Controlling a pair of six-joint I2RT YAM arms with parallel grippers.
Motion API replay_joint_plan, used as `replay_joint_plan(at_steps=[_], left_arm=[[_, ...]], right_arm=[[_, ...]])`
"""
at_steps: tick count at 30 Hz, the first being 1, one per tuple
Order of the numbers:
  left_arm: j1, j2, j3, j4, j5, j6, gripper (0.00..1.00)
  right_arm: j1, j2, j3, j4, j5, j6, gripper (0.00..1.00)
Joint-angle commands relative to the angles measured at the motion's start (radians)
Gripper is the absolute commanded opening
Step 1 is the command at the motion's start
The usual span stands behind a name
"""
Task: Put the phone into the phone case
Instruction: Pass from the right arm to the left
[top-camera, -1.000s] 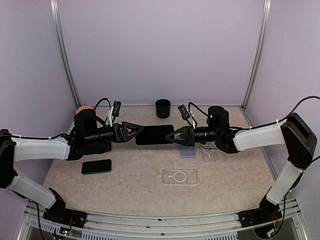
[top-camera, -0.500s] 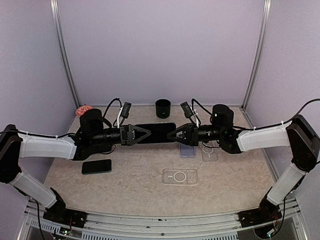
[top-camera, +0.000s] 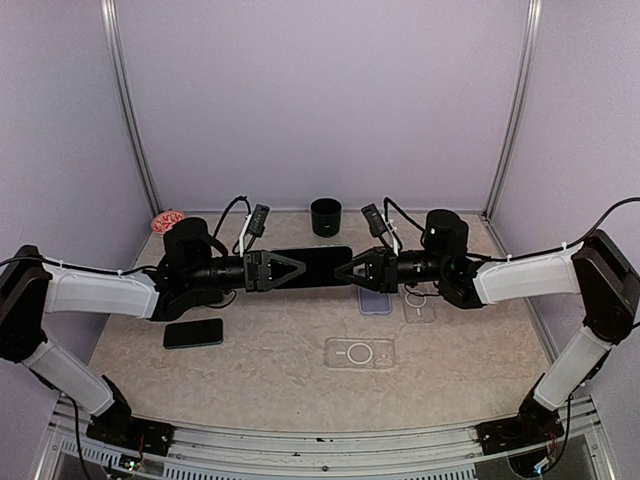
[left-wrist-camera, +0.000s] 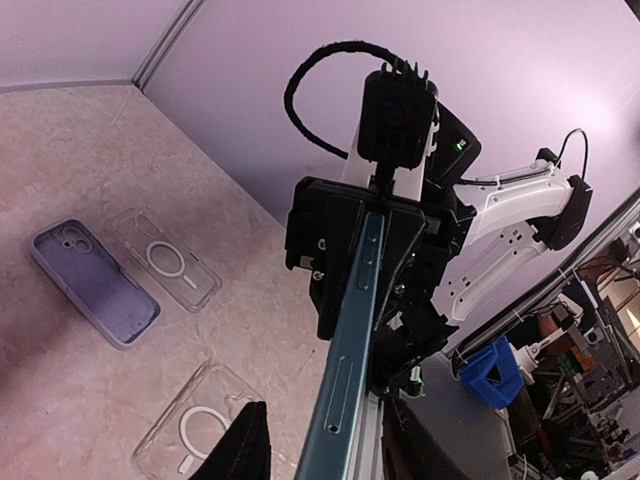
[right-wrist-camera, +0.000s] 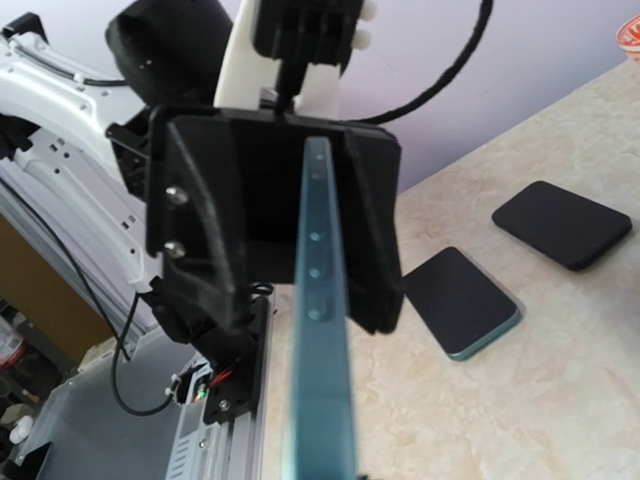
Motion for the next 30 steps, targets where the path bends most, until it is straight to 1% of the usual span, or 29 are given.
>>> replay_joint_plan(at_steps=[1,6,9,12,14,16,20,22,27,30], left_arm=[[-0.007,0.008,0.019,0.040,0.028,0.003,0.32],[-0.007,0.010,0.014,0.042,0.031,0.007,0.17],[-0.007,0.013,0.013,0.048,0.036,0.007,0.09],[-0.007,0.014,0.012,0.056,0.042,0.003,0.05],[-0.007,0.016,0.010,0.061,0.045,-0.001,0.01],[-0.007,0.017,0.011,0.063,0.047,-0.005,0.00],[-0.007,0.016,0.012,0.049,0.035,-0.003,0.00],[-0.006,0.013,0.013,0.026,0.015,0.005,0.00],[-0.003,0.014,0.022,-0.037,-0.011,0.010,0.00],[-0.003,0.031,0.025,-0.057,-0.014,-0.007,0.00]], right_arm=[[-0.007,-0.005,0.004,0.059,0.016,-0.019,0.00],[-0.012,-0.002,0.005,0.061,0.017,-0.017,0.00],[-0.021,0.001,-0.002,0.069,0.014,-0.006,0.00],[-0.033,-0.001,-0.013,0.086,0.012,0.008,0.00],[-0.038,-0.004,-0.016,0.090,0.011,0.012,0.02],[-0.042,-0.006,-0.017,0.088,0.007,0.012,0.11],[-0.054,-0.014,-0.017,0.075,0.004,0.009,0.37],[-0.063,-0.024,-0.019,0.055,0.006,0.003,0.47],[-0.081,-0.069,-0.016,-0.075,0.061,-0.052,0.71],[-0.088,-0.094,-0.016,-0.173,0.112,-0.098,0.83]])
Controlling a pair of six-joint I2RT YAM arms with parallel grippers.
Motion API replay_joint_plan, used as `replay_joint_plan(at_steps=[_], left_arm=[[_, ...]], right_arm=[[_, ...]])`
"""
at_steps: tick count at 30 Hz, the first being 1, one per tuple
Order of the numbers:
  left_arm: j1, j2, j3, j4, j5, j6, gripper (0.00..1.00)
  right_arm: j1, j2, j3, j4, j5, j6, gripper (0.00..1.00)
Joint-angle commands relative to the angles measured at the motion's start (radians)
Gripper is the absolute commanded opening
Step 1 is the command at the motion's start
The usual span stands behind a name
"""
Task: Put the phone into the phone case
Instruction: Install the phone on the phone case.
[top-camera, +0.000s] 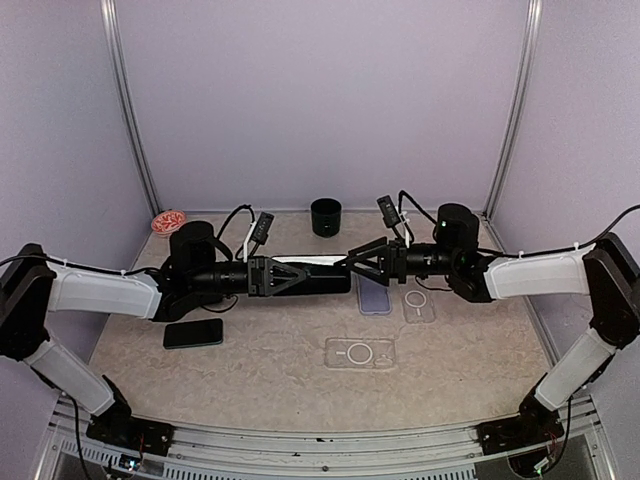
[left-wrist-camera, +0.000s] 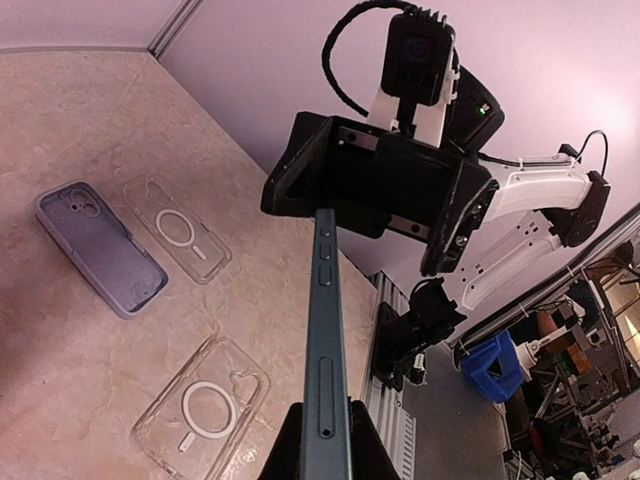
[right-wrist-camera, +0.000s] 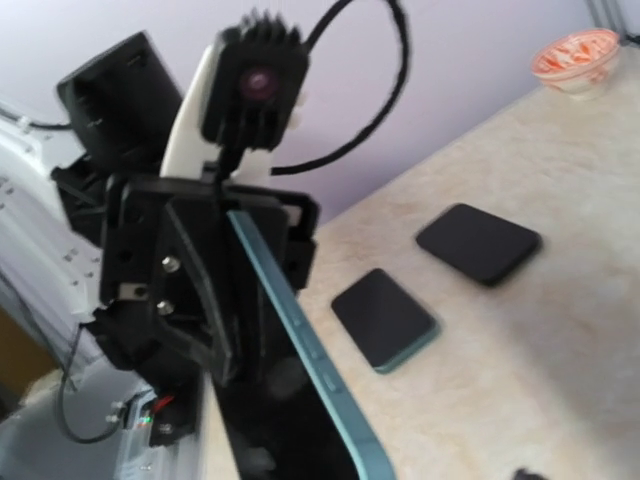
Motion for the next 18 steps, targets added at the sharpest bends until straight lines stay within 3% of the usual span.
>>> replay_joint_plan(at_steps=[1,9,18], left_arm=[[-0.001,0.022,0.026,-0.013,-0.016,-0.015,0.00],[-0.009,0.066,0.021,-0.018,-0.031,-0.091,0.00],[-0.038,0.137,0.058,-0.036,-0.017,-0.136,0.00]], right_arm=[[-0.017,-0.067,-0.008,-0.158,0.085,-0.085,0.86],[-0.038,-0.125,-0.096,-0.245,0.192,-0.096,0.98],[-0.040,-0.183,-0.153,-0.378,0.336,-0.072,1.00]])
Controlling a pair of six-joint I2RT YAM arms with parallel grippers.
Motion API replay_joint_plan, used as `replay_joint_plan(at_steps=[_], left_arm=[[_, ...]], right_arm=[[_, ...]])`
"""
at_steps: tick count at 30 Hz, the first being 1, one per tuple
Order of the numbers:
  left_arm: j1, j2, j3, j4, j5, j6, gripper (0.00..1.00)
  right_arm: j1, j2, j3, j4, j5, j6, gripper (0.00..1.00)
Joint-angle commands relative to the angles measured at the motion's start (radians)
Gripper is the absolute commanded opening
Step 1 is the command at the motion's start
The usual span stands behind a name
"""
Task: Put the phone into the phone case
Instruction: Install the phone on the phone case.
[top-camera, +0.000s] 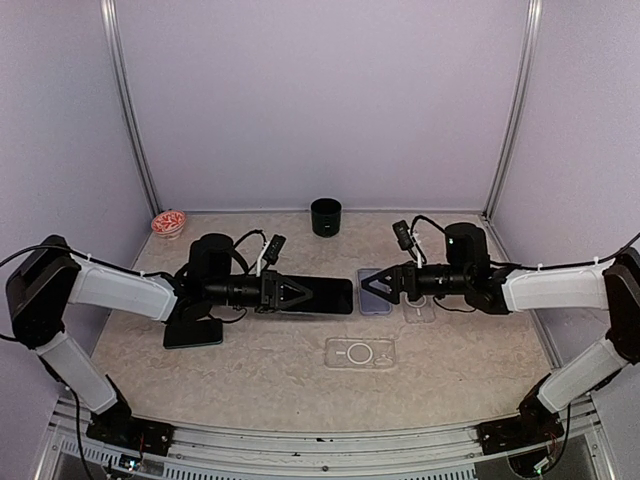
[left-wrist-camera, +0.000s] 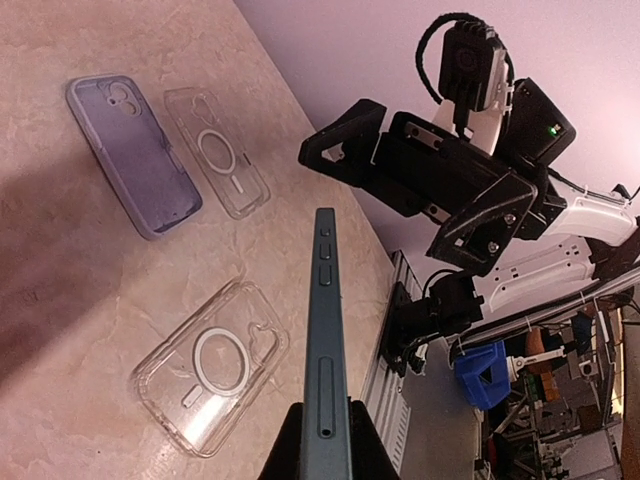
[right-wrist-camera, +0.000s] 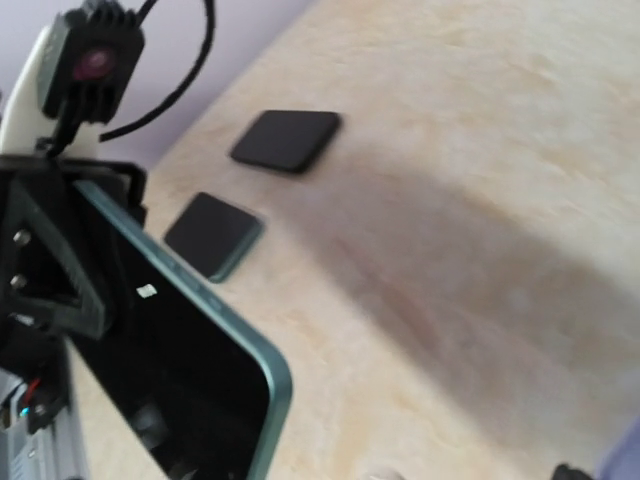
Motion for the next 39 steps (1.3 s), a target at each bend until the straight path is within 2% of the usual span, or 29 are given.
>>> replay_joint_plan(at_steps=[1,9,17,26,39], left_arm=[[-0.026,0.043,0.062,0.010,0.013,-0.028,0.00],[-0.074,0.101,0.120,-0.065,-0.001,-0.059,0.00],[-0.137,0.186,0.224,-0.160,-0.014,-0.074,0.00],[-0.160,0.280,0.257,-0.150,-0.004,-0.133,0.00],[-0.178,0.356,0.305,-0.172,0.004,-0.182,0.00]], right_arm=[[-0.007,-0.056,-0.030,-0.088,0.095,0.014,1.00],[-0.008,-0.115,-0.098,-0.140,0.137,0.070,1.00],[-0.007,-0.148,-0.197,-0.115,0.121,0.146,1.00],[-0.007,-0.191,-0.279,-0.106,0.119,0.206,1.00],[0.006,-0.165,-0.339,-0.043,0.096,0.253,1.00]])
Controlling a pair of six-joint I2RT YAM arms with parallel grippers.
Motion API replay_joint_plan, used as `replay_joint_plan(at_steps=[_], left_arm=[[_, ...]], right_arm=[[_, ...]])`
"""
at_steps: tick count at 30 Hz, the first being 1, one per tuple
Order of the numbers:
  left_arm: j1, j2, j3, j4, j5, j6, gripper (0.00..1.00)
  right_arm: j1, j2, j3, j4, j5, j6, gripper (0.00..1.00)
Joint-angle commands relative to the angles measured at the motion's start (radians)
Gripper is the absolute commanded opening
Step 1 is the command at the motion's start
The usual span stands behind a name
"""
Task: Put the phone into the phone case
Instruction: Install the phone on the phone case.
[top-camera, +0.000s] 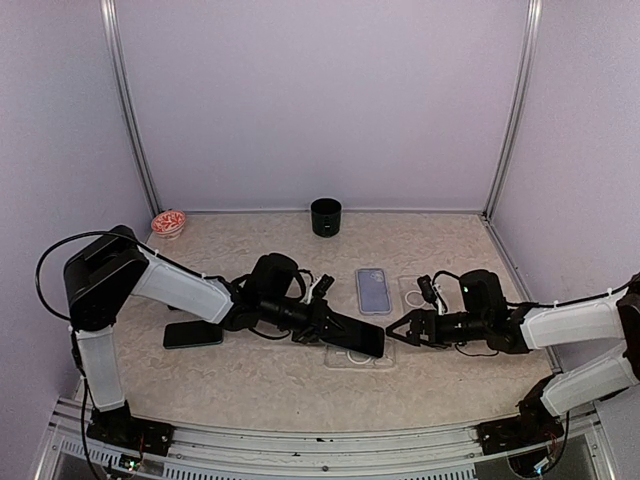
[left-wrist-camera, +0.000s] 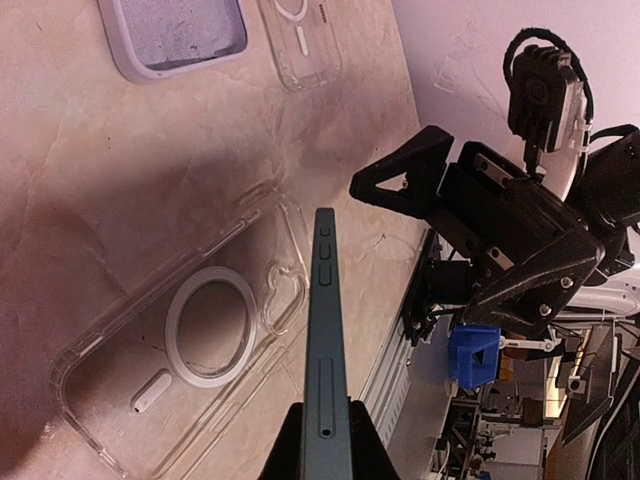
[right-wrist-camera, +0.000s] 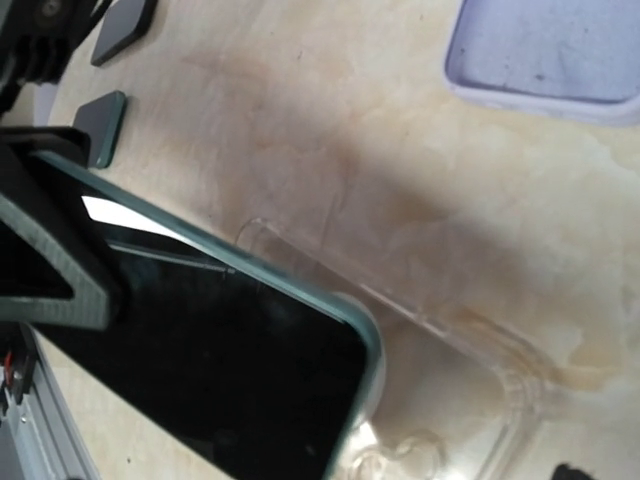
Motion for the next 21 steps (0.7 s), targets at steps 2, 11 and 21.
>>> replay_joint_plan(at_steps=[2,11,21], left_arm=[[-0.014,0.028,0.051,0.018,0.017,-0.026,0.00],[-0.028,0.054,0.067,0.016,0.009,-0.047,0.00],[-0.035,0.069,0.073,0.015,-0.009,-0.070,0.00]], right_arm=[[0.010,0.015,-0.009,0.045,-0.011,0.016,1.00],[0.033,0.043,-0.026,0.085,-0.019,0.028,1.00],[0.066,0.082,-0.026,0.106,-0.008,0.026,1.00]])
